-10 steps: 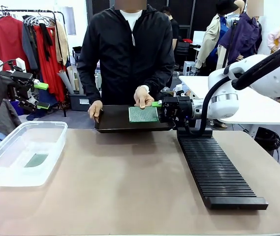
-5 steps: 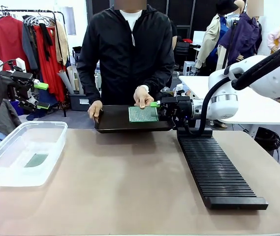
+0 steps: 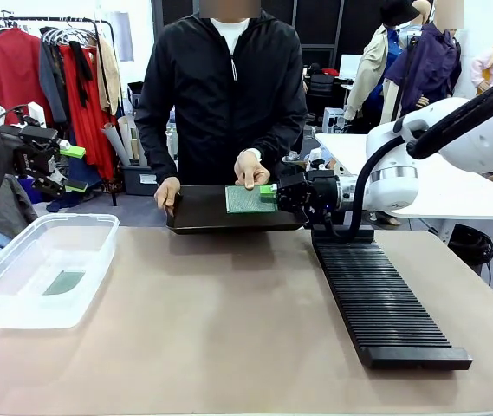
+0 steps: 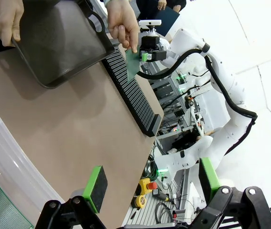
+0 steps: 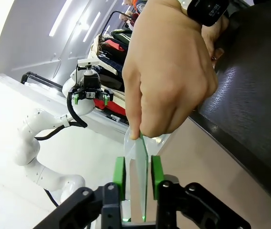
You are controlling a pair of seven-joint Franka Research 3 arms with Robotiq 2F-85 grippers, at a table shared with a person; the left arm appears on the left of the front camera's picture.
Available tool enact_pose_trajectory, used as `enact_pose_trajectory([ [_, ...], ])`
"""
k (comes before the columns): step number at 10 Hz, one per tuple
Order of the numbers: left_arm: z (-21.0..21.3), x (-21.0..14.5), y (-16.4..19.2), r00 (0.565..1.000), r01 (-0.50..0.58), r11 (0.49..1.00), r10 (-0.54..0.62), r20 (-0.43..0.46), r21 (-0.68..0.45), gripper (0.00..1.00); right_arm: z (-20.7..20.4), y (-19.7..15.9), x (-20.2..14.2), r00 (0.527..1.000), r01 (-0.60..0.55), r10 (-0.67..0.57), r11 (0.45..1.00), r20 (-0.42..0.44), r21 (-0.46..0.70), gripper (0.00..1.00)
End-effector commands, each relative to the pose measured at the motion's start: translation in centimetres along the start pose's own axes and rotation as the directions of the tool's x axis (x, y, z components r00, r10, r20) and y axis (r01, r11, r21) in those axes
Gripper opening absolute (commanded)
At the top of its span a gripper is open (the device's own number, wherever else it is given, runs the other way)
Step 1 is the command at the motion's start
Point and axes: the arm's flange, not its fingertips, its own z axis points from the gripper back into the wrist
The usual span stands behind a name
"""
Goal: Sort PCBs into racks and boxes based on the side picked up.
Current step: Pick up the Blank PCB handed by the Human, then if the short side of the Blank PCB is picked up, insert it into the PCB Rack ; if the long side is picked up, place it in the Organizing box.
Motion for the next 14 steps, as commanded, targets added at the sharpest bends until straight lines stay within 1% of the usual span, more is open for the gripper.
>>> enact_pose_trajectory([
  [1,0.1,0.0,-0.1,1.0,-0.002,1.0,0.002,-0.004,0.007,1.0,-1.1,-0.6,0.9,0.999,-0.027,0.027,1.0,0.026,-0.009,0.0],
  [5,0.1,0.0,-0.1,1.0,-0.002,1.0,0.002,-0.004,0.007,1.0,-1.6,-1.2,1.6,0.999,-0.014,0.015,1.0,0.031,-0.024,0.0],
  [7,0.1,0.0,-0.1,1.0,-0.002,1.0,0.002,-0.004,0.007,1.0,-1.0,-1.1,1.4,1.0,0.022,-0.022,1.0,0.002,0.011,0.0],
  [8,0.1,0.0,-0.1,1.0,-0.002,1.0,0.002,-0.004,0.007,1.0,-0.9,-1.1,0.6,1.0,-0.007,0.007,1.0,0.0,-0.02,0.0],
  [14,0.1,0.0,-0.1,1.0,-0.002,1.0,0.002,-0.004,0.007,1.0,-0.9,-1.1,0.6,1.0,-0.007,0.007,1.0,0.0,-0.02,0.0],
])
